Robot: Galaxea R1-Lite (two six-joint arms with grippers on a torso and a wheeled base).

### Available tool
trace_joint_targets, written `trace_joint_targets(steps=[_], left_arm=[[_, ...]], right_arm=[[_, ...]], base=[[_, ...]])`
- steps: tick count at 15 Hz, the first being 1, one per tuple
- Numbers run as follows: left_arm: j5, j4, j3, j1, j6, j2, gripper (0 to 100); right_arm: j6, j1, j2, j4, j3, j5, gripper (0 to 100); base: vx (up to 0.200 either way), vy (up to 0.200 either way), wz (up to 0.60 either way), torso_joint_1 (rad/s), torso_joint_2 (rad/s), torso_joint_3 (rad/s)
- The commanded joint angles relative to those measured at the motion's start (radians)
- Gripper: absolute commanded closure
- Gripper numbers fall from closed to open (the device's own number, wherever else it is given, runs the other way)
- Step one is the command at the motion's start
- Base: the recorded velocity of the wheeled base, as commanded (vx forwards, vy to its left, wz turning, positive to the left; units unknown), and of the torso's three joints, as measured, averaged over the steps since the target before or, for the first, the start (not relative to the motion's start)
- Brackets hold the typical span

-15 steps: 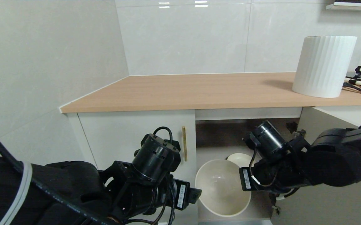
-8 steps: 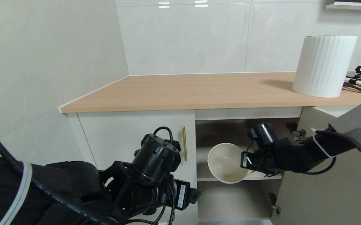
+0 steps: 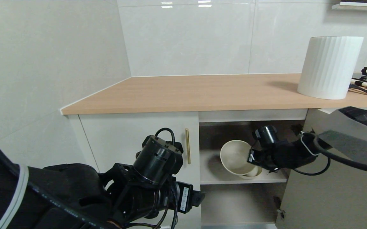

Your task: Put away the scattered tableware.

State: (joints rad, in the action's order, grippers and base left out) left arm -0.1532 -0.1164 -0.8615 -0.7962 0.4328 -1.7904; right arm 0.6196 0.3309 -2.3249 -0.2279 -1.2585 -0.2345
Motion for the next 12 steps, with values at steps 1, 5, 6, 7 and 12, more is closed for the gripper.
trace_joint_targets(steps=[1,5,6,7,12], left_arm=[[0.0,0.0,-0.001,0.0,0.0,0.0,0],[-0.002,0.0,-0.001,0.003,0.001,-0.001,0],[0.0,-0.002,-0.001,0.003,0.001,-0.001,0],[-0.002,-0.002,-0.001,0.003,0.001,-0.001,0],[-0.002,-0.002,-0.001,0.003,0.003,-0.001,0]], right_arm=[[0.0,-0.024,-0.051,0.01,-0.042,-0.003,100],[-0.003,-0.064,-0.094,0.012,-0.078,-0.006,100],[-0.003,-0.065,-0.099,0.012,-0.081,-0.008,100],[-0.003,-0.067,-0.103,0.01,-0.081,-0.008,100],[-0.017,-0.084,-0.114,0.012,-0.091,-0.009,100]], base=[[0.0,0.0,0.0,0.0,0.0,0.0],[0.0,0.0,0.0,0.0,0.0,0.0],[0.0,0.0,0.0,0.0,0.0,0.0],[0.0,0.0,0.0,0.0,0.0,0.0],[0.0,0.0,0.0,0.0,0.0,0.0]])
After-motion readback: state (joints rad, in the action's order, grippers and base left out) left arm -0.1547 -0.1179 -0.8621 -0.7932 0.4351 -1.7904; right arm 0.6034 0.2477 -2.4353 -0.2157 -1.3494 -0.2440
